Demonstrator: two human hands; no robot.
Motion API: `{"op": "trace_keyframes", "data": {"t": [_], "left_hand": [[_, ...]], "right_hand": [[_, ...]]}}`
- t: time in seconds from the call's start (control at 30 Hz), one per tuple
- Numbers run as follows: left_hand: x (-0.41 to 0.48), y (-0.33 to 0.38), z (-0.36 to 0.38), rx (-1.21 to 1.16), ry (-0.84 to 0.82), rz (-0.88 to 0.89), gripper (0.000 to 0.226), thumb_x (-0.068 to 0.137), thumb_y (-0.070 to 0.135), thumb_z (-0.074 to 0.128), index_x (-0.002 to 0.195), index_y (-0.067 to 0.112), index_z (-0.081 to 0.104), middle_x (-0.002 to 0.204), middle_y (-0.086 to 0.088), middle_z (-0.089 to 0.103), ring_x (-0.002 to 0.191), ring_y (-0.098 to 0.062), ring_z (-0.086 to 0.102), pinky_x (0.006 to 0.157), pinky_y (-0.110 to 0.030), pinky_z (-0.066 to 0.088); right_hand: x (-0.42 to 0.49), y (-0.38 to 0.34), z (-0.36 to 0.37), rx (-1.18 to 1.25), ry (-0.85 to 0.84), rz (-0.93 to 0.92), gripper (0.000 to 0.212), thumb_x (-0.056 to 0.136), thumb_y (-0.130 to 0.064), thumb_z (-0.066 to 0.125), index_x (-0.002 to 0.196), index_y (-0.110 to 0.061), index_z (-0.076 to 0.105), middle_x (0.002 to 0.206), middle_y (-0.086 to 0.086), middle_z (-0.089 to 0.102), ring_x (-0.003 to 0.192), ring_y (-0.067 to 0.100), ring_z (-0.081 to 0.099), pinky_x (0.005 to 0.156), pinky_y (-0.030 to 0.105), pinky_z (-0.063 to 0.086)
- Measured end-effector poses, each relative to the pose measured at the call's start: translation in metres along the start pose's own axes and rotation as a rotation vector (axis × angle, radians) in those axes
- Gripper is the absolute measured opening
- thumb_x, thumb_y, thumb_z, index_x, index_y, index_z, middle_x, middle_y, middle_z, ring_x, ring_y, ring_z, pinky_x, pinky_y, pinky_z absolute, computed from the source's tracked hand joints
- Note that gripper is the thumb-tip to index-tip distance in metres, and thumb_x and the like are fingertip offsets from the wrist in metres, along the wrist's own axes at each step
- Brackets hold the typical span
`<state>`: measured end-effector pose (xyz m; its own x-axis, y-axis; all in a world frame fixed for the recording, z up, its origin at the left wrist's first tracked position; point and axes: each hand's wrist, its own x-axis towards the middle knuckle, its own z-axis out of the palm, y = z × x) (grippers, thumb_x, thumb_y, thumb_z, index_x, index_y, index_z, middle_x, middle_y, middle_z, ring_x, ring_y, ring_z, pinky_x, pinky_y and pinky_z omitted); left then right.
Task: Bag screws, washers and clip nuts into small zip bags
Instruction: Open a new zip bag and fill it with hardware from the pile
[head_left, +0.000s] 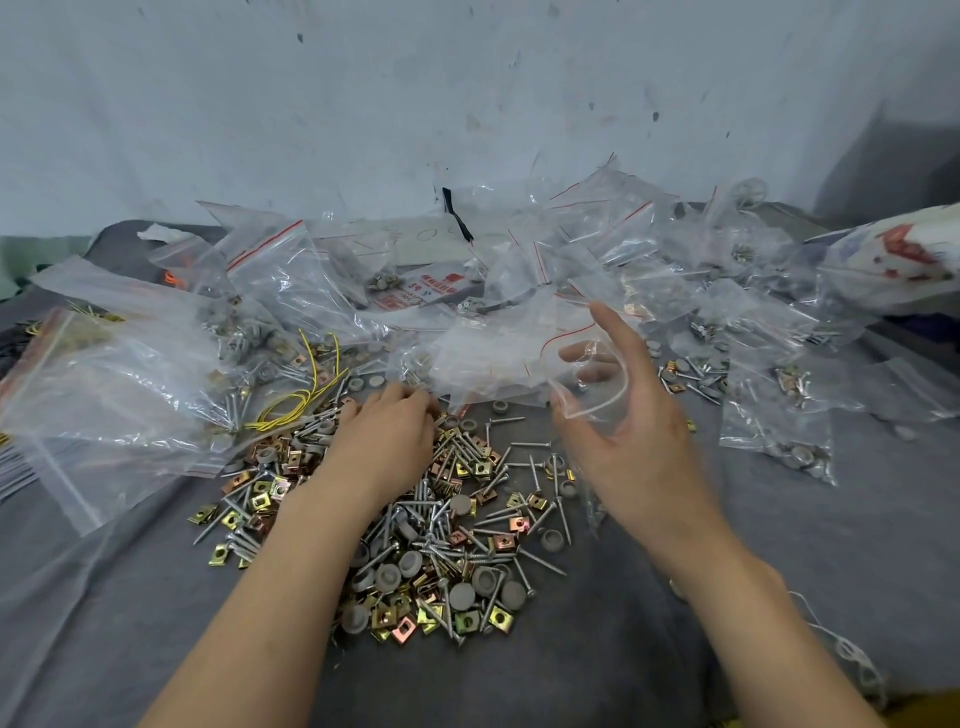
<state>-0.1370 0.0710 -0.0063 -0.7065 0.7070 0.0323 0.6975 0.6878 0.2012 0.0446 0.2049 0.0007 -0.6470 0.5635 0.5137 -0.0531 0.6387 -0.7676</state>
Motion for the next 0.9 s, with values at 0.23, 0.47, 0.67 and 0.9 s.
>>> {"op": "trace_keyframes", "data": {"t": [0.23, 0.47, 0.67, 0.9], "left_hand": [[0.007, 0.003, 0.0, -0.006, -0.089, 0.049, 0.042, 0.1, 0.021, 0.036, 0.14, 0.028, 0.047, 0.133, -0.002, 0.038, 0.131, -0.023, 0.037, 0.109, -0.043, 0.024], [0.005, 0.002, -0.004, -0.074, -0.103, 0.091, 0.035, 0.102, 0.016, 0.04, 0.134, 0.021, 0.056, 0.127, -0.002, 0.042, 0.122, -0.023, 0.045, 0.107, -0.041, 0.036], [-0.001, 0.002, -0.013, -0.118, -0.142, 0.14, 0.041, 0.096, -0.002, 0.044, 0.129, 0.017, 0.06, 0.139, 0.001, 0.042, 0.125, -0.019, 0.047, 0.107, -0.029, 0.037], [-0.008, 0.003, -0.019, -0.061, -0.226, 0.158, 0.045, 0.098, 0.007, 0.043, 0.137, 0.025, 0.053, 0.137, 0.002, 0.043, 0.126, -0.019, 0.047, 0.109, -0.035, 0.038]], "right_hand": [[0.0, 0.0, -0.002, 0.002, 0.006, 0.0, 0.072, 0.088, -0.045, 0.065, 0.15, -0.049, 0.028, 0.122, -0.024, 0.059, 0.123, 0.002, 0.053, 0.099, 0.044, 0.051], [-0.001, 0.001, -0.003, -0.011, 0.004, 0.004, 0.073, 0.089, -0.042, 0.066, 0.15, -0.049, 0.027, 0.122, -0.024, 0.059, 0.123, 0.001, 0.052, 0.099, 0.044, 0.051], [0.0, 0.0, -0.002, -0.008, 0.0, 0.001, 0.074, 0.09, -0.043, 0.066, 0.151, -0.049, 0.026, 0.123, -0.024, 0.059, 0.123, 0.004, 0.053, 0.098, 0.046, 0.052], [0.001, -0.002, 0.0, 0.01, -0.012, 0.01, 0.075, 0.085, -0.046, 0.063, 0.149, -0.054, 0.023, 0.122, -0.026, 0.058, 0.123, 0.001, 0.052, 0.1, 0.046, 0.05]]}}
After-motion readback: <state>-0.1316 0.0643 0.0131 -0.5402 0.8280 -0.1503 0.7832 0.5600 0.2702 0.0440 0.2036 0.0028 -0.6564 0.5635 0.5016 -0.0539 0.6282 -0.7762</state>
